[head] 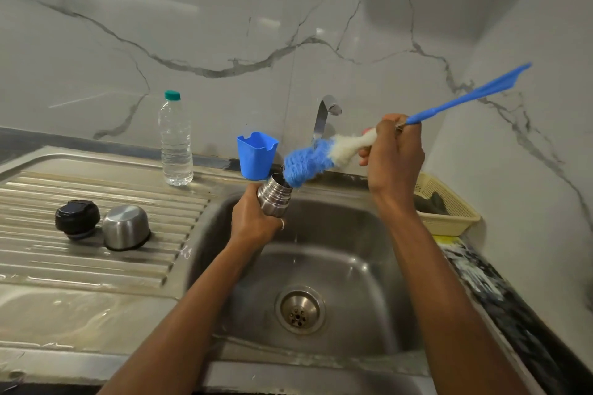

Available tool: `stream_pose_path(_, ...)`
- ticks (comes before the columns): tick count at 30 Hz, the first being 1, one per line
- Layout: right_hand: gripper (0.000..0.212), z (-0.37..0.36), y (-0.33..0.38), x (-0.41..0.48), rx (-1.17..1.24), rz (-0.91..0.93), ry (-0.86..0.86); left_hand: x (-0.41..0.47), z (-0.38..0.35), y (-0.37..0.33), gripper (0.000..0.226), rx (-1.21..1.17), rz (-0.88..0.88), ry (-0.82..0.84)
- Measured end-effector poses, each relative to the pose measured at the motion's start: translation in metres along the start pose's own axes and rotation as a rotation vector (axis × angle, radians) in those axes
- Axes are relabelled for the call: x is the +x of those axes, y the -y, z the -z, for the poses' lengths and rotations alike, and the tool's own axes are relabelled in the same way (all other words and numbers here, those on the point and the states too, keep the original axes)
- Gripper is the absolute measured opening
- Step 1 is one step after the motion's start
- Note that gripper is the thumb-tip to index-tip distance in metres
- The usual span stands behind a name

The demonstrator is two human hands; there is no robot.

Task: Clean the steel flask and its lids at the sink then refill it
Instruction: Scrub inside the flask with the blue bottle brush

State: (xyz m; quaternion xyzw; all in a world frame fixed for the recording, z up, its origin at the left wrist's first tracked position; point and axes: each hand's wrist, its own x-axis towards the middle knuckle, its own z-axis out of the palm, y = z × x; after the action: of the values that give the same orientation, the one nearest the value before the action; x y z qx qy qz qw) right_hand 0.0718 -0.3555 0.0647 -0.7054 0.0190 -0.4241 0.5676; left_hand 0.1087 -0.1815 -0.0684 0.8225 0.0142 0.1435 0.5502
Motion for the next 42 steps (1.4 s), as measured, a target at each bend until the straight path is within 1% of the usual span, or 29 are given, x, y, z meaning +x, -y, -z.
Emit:
stream_pose_path(4,0.034,0.003,-0.012,-0.002,0.001,-0.053,-0.036,0.000,-0.004,0.003,0.071,0.084,-0.068,-0.019)
stream_pose_path(8,0.023,0.008,-0.021,0.001,0.027,-0.056,-0.074,-0.001,-0.008,0.003,0.074,0.144,-0.149,0.025)
stream_pose_path(11,0.020,0.007,-0.026,0.001,-0.015,-0.008,-0.075,-0.003,-0.011,0.004,0.072,0.185,-0.206,0.058)
stream_pose_path(14,0.030,0.000,-0.029,-0.005,-0.052,0.030,-0.053,-0.004,-0.013,0.006,0.072,0.151,-0.208,0.054)
stream_pose_path(17,0.041,-0.009,-0.033,-0.012,-0.125,0.088,0.007,-0.006,-0.017,0.006,0.071,0.150,-0.231,0.096)
stream_pose_path(19,0.038,-0.012,-0.037,-0.012,-0.126,0.109,0.003,-0.007,-0.018,0.007,0.070,0.150,-0.233,0.103)
stream_pose_path(21,0.025,-0.014,-0.045,-0.017,-0.130,0.089,0.014,-0.007,-0.018,0.007,0.070,0.159,-0.224,0.111)
stream_pose_path(22,0.020,-0.017,-0.048,-0.022,-0.153,0.081,0.049,-0.008,-0.018,0.006,0.069,0.161,-0.225,0.116)
stream_pose_path(24,0.018,-0.024,-0.056,-0.032,-0.196,0.108,0.117,-0.011,-0.023,0.003,0.070,0.140,-0.233,0.132)
stream_pose_path(25,0.017,-0.025,-0.059,-0.035,-0.197,0.114,0.122,-0.012,-0.026,0.002,0.071,0.119,-0.232,0.143)
stream_pose_path(28,0.013,-0.024,-0.064,-0.035,-0.142,0.063,0.127,-0.012,-0.026,0.002,0.072,0.125,-0.245,0.143)
stream_pose_path(31,0.013,-0.022,-0.072,-0.041,-0.062,0.006,0.188,-0.009,-0.022,0.007,0.072,0.175,-0.254,0.151)
stream_pose_path(35,0.034,-0.019,-0.078,-0.052,0.123,-0.037,0.265,-0.008,-0.018,0.009,0.075,0.224,-0.252,0.157)
stream_pose_path(36,0.034,-0.018,-0.080,-0.054,0.149,-0.053,0.286,-0.008,-0.018,0.010,0.075,0.231,-0.252,0.162)
stream_pose_path(39,0.016,-0.018,-0.086,-0.059,0.193,-0.089,0.319,-0.009,-0.017,0.013,0.078,0.249,-0.248,0.176)
stream_pose_path(42,0.013,-0.021,-0.090,-0.062,0.219,-0.121,0.340,-0.009,-0.017,0.014,0.079,0.257,-0.254,0.176)
